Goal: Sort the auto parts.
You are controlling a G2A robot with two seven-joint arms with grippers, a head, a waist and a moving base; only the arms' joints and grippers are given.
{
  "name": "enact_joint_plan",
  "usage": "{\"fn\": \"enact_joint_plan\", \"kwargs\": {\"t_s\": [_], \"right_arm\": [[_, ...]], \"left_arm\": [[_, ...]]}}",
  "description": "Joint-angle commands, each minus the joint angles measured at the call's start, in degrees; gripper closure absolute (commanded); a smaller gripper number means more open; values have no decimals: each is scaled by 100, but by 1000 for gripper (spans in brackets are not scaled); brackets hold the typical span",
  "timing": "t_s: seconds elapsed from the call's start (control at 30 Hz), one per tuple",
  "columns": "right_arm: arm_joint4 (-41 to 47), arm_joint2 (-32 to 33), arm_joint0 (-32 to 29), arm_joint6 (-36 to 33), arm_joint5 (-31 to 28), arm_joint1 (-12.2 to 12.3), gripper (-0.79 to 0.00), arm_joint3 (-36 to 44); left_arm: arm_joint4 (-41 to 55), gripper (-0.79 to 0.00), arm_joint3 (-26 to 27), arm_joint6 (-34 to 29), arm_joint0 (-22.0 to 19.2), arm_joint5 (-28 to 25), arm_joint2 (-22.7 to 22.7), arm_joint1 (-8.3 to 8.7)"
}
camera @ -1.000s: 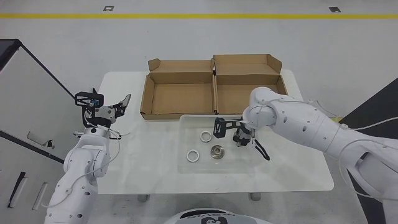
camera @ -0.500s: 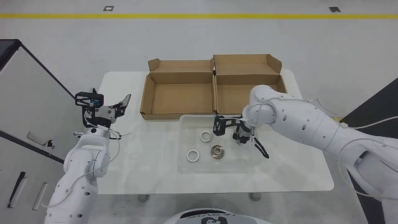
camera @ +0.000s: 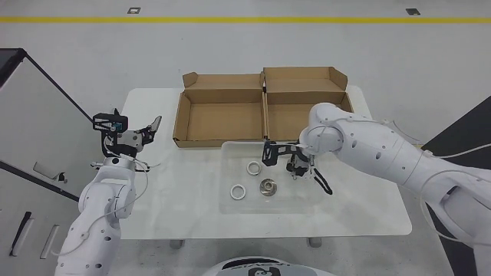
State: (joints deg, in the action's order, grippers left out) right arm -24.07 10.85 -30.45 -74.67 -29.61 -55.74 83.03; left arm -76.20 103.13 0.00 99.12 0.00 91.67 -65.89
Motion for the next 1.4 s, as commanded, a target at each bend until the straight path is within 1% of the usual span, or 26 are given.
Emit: {"fn": "enact_joint_plan", "kwargs": {"t_s": [0.0, 0.03, 0.27, 0.57, 0.77, 0.83, 0.9, 0.97, 1.0, 1.03, 1.23, 1.37], "right_arm": [[6, -11, -3, 3, -3, -2, -240, -7], [7, -20, -7, 0, 0, -4, -252, -11], [-13, -49, -12, 54, -53, -27, -243, -135], [-21, -90, -57, 79, -78, -98, -206, -261], [1, -104, -68, 73, -72, -139, -197, -323], [-5, -110, -68, 66, -66, -149, -179, -342], [-2, -111, -70, 57, -56, -161, -111, -355], [18, -111, -77, 33, -32, -171, -71, -368], [22, -111, -80, 24, -23, -176, -9, -367], [16, -111, -89, 11, -10, -179, 0, -380], [14, -108, -92, 33, -33, -201, 0, -447], [69, -87, -20, 16, -16, -172, 0, -416]], "left_arm": [[0, -785, 0, 0, 0, 0, 0, 0], [0, -785, 0, 0, 0, 0, 0, 0], [0, -785, 0, 0, 0, 0, 0, 0], [0, -785, 0, 0, 0, 0, 0, 0], [0, -785, 0, 0, 0, 0, 0, 0], [0, -785, 0, 0, 0, 0, 0, 0], [0, -785, 0, 0, 0, 0, 0, 0], [0, -785, 0, 0, 0, 0, 0, 0], [0, -785, 0, 0, 0, 0, 0, 0], [0, -785, 0, 0, 0, 0, 0, 0], [0, -785, 0, 0, 0, 0, 0, 0], [0, -785, 0, 0, 0, 0, 0, 0]]}}
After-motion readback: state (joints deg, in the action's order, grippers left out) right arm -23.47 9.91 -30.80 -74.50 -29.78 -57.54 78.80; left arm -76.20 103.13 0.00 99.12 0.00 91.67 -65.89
